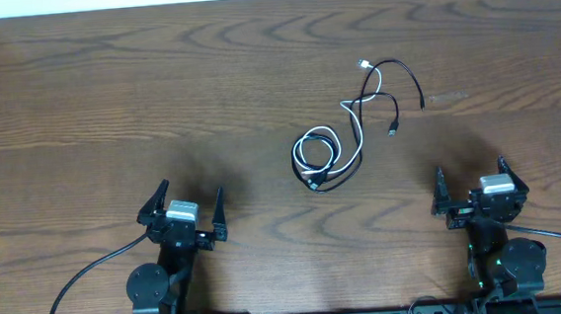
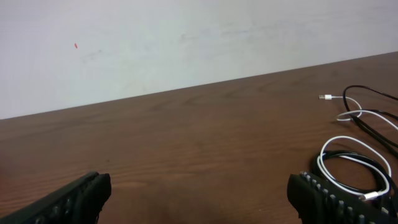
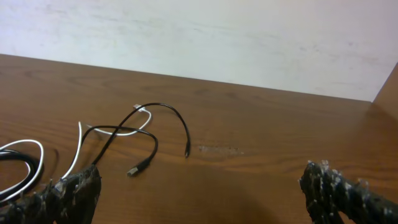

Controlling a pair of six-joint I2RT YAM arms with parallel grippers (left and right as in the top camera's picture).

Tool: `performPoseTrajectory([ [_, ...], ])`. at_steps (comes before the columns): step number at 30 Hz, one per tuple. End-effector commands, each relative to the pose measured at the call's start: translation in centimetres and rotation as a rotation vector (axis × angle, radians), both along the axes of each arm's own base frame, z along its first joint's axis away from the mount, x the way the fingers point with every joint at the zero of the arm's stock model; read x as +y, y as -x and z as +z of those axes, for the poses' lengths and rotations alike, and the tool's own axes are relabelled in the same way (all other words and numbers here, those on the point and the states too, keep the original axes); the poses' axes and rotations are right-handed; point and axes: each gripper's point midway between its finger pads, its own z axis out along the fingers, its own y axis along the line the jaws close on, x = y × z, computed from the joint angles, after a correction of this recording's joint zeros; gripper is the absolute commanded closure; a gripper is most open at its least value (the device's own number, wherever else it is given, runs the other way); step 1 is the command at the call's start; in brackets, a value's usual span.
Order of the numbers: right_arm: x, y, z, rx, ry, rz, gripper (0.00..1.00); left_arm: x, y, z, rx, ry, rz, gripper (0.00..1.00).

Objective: Untangle cables

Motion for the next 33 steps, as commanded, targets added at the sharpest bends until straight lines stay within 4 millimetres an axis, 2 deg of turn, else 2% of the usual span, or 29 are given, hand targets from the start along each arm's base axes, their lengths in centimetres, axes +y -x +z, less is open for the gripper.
performPoseTrajectory([
  [1,-0.1,0.0,-0.1,0.003,-0.012,-0.007,0.01,-0.5,0.2,-1.5,0.055,0.018,-0.032,0.04],
  [8,-0.1,0.0,-0.1,0.003,-0.012,-0.004,0.01,-0.4,0.2,-1.7,0.067,0.024,-0.024,0.04],
  [13,0.0,0.0,-0.1,0.002,-0.013,0.001,0.01,-0.4,0.1,-2.7,0.112,0.024,-0.024,0.04],
  [20,0.2,0.0,0.0,0.004,-0.126,0.002,0.01,-0.4,0.0,-4.5,0.191,0.026,-0.022,0.04],
  [26,0.2,0.1,-0.1,0.013,-0.139,0.000,0.01,-0.4,0.0,-5.2,0.261,0.152,0.006,0.04],
  [30,0.1,0.0,-1.3,0.076,-0.153,-0.010,0.01,0.0,-0.2,-4.7,0.282,0.177,0.038,0.04],
  [33,-0.2,0.0,-2.7,0.187,-0.146,-0.035,0.01,0.0,-0.3,-3.8,0.328,0.199,0.048,0.04],
])
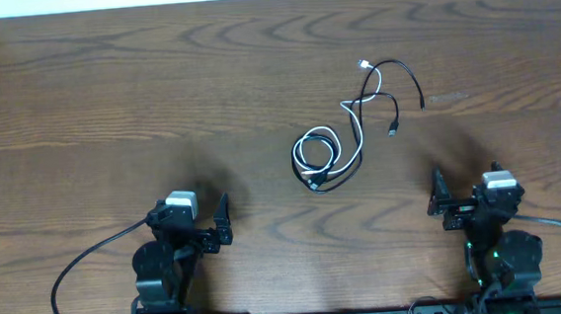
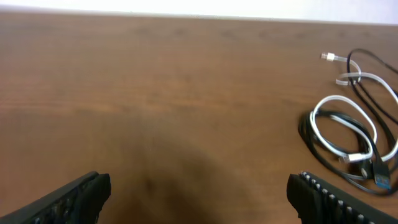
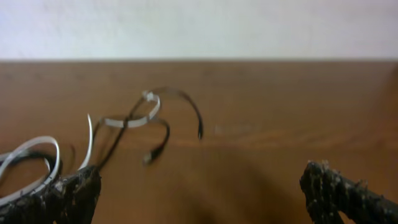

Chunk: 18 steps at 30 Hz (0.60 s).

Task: Untangle cables
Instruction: 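Move both grippers forward toward the tangled black and white cables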

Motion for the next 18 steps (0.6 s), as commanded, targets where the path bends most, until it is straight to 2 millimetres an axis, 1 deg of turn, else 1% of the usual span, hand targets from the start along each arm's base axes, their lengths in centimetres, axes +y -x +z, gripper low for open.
performPoseTrajectory([
  [1,-0.3,0.1,-0.5,0.099,-0.011,-0.020,0.01,0.0,-0.2,1.5,0.044,0.039,0.016,0.04],
  [7,-0.2,-0.6,0.3,0.241,-0.001,-0.015,0.01,0.0,-0.4,2.4,0.200,0.035,0.018,0.04],
  [13,-0.1,-1.4,0.3,0.411,0.001,-0.009,0.01,-0.1,-1.9,5.1,0.340,0.072,0.039,0.04],
  [14,-0.1,-1.7,0.4,0.448,0.002,-0.009,0.01,-0.3,-2.1,5.5,0.389,0.076,0.032,0.04],
  [18,-0.1,-1.9,0.4,0.531,0.004,-0.009,0.01,-0.4,-1.7,5.6,0.563,0.070,0.037,0.04],
])
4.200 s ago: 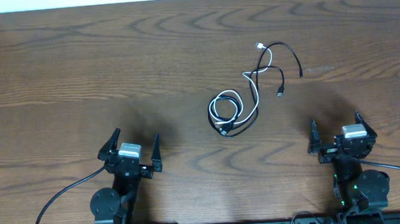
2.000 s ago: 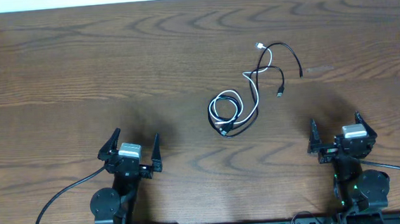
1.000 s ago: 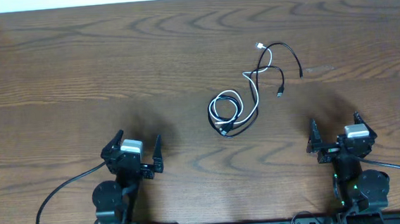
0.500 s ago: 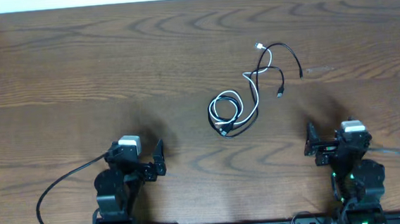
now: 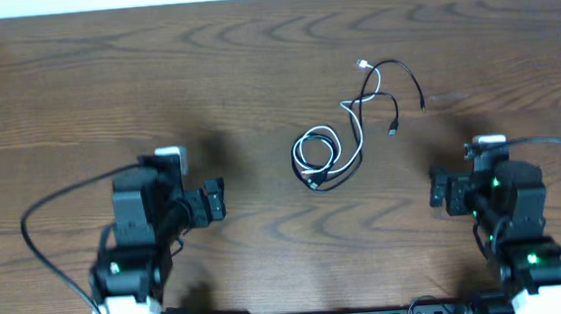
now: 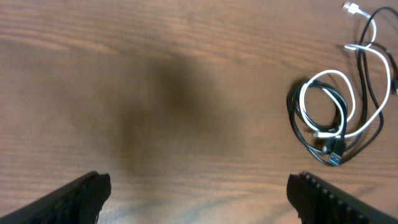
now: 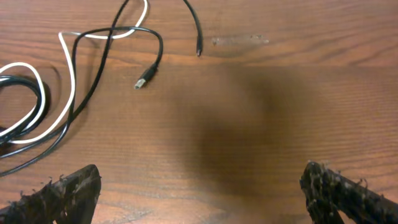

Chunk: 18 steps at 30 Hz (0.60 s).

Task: Untangle cables
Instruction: 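Move both grippers forward toward the tangled black and white cables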

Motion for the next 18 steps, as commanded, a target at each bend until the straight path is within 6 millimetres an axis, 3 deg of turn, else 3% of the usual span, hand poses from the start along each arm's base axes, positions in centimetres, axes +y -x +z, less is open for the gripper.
performPoseTrajectory([
  [1,0.0,-0.8,1.3,0.034,-0.011,-0.006,0.01,-0.2,-0.2,1.3,0.120,0.020,0.005,0.04],
  [8,1.2,-1.1,1.5,0.037,-0.058,0.047,0.01,-2.3,2.0,1.5,0.297,0.123,-0.067,0.04],
  [16,1.2,-1.1,1.4,0.042,-0.058,0.047,0.01,-2.3,2.0,1.4,0.300,0.124,-0.068,0.04],
  [18,1.3,-1.0,1.4,0.046,-0.061,0.050,0.01,-2.4,1.0,2.0,0.251,0.128,-0.074,0.04],
])
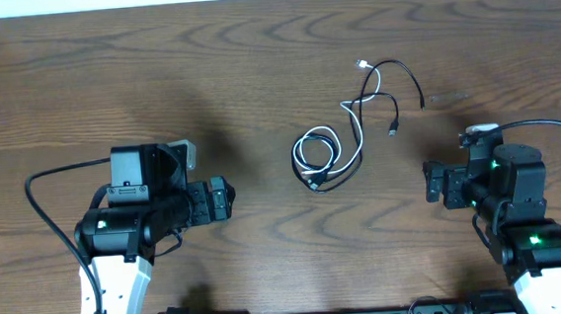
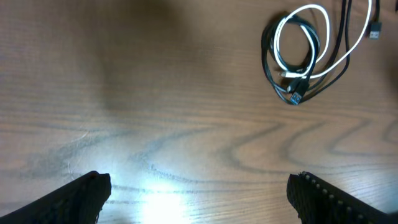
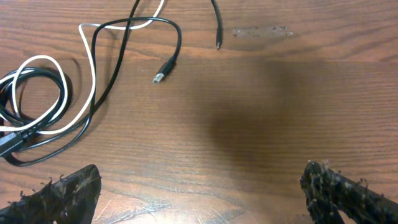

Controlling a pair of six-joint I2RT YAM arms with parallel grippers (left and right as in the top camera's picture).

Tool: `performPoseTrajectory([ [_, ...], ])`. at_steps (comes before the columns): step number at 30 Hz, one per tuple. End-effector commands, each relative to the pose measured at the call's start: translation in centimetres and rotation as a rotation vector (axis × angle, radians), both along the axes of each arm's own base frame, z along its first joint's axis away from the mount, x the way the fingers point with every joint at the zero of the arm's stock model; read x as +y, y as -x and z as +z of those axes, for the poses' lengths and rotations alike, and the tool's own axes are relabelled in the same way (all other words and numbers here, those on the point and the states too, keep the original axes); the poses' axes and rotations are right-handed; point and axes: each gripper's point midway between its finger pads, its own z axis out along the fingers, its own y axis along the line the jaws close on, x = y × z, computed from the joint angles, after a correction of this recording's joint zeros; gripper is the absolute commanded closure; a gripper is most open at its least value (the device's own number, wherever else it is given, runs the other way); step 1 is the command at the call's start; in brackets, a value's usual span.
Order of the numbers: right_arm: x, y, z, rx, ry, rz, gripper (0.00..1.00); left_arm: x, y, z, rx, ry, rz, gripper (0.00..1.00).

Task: Untangle cables
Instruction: 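Move both grippers forward toward the tangled black and white cables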

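A white cable (image 1: 312, 153) and a black cable (image 1: 396, 68) lie tangled together right of the table's middle. Their coil (image 2: 297, 46) shows at the upper right of the left wrist view, with a black plug (image 2: 297, 98) below it. In the right wrist view the white loop (image 3: 37, 93) is at the left, and the black cable's USB plug (image 3: 161, 76) lies free. My left gripper (image 1: 170, 209) hangs open over bare wood, well left of the bundle. My right gripper (image 1: 480, 185) is open and empty, to the right of the bundle.
A pale scuff (image 3: 261, 31) marks the wood beyond the black cable's thin tip (image 3: 218, 45). The table's far edge meets a white wall. Lamp glare (image 2: 161, 186) lies on the wood under my left gripper. The arms' own leads trail near the front edge.
Both arms stand a little farther forward and higher, so each wrist view looks more squarely down on the table. Both grippers remain open and the cables lie as before.
First both grippers sat low at the front edge, looking flat across the table at the wall. Then the wrist views tilted down toward the wood. Later both arms were raised and looking down at the bundle, as now. The cables never moved.
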Motion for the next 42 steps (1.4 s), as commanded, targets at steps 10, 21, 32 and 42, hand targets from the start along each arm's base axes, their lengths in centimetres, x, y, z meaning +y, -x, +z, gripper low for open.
performPoseTrajectory([
  [10,-0.3,-0.3,0.5,-0.004,0.001,-0.020,0.01,1.3,-3.6,2.2,-0.107,0.002,0.160,0.04],
  [21,-0.2,-0.3,0.5,-0.002,-0.020,-0.030,0.01,-0.2,-6.8,0.2,0.048,-0.133,0.048,0.04],
  [32,0.8,-0.3,0.8,-0.010,-0.061,0.013,0.01,-10.1,-10.3,-6.0,0.010,-0.158,-0.259,0.04],
  [42,0.8,-0.3,0.8,-0.010,-0.061,0.013,0.04,-13.4,-10.6,-10.6,0.050,-0.171,-0.335,0.05],
])
